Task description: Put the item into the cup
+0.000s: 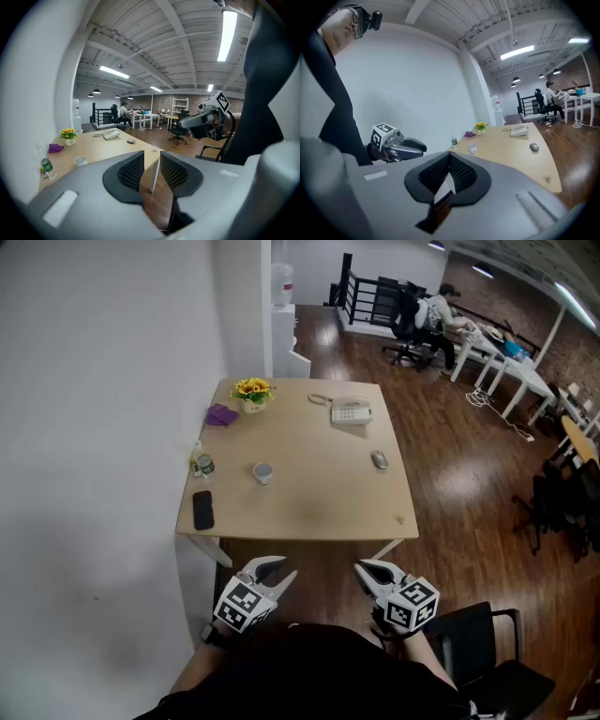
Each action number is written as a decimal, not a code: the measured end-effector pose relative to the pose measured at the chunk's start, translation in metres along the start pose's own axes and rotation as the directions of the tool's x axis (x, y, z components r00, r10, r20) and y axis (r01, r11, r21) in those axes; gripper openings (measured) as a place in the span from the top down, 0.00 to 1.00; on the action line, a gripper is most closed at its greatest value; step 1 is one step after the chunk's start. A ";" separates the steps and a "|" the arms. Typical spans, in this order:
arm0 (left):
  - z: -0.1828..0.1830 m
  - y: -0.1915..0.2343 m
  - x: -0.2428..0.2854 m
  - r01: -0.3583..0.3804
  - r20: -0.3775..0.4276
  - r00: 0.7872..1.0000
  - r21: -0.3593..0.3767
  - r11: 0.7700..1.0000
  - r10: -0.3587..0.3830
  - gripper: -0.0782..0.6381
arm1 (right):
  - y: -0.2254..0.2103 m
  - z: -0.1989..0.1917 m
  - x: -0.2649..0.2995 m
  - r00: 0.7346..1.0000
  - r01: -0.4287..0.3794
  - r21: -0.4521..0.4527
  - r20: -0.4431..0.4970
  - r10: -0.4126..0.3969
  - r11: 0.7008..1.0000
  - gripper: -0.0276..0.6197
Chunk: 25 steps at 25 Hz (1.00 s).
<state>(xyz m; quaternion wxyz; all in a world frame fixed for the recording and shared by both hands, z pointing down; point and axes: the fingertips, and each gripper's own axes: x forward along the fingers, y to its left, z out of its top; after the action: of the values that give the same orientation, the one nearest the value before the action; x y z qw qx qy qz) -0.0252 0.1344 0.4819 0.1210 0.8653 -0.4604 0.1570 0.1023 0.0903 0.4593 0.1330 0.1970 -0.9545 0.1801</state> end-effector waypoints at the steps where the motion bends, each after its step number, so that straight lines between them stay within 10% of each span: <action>1: 0.000 0.002 0.002 -0.004 0.002 1.000 0.007 1.000 0.004 0.75 | -0.004 0.000 0.000 1.000 0.004 -0.004 0.000 -0.004 1.000 0.95; 25: -0.013 0.019 0.019 0.029 -0.001 1.000 0.041 0.999 -0.029 0.73 | -0.025 0.002 0.035 0.999 0.031 -0.133 -0.014 -0.033 0.991 0.94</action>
<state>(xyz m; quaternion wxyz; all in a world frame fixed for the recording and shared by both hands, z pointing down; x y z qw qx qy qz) -0.0330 0.1141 0.5028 0.1057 0.8742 -0.4444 0.1649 0.0818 0.0573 0.4763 0.1565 0.2016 -0.9599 0.1158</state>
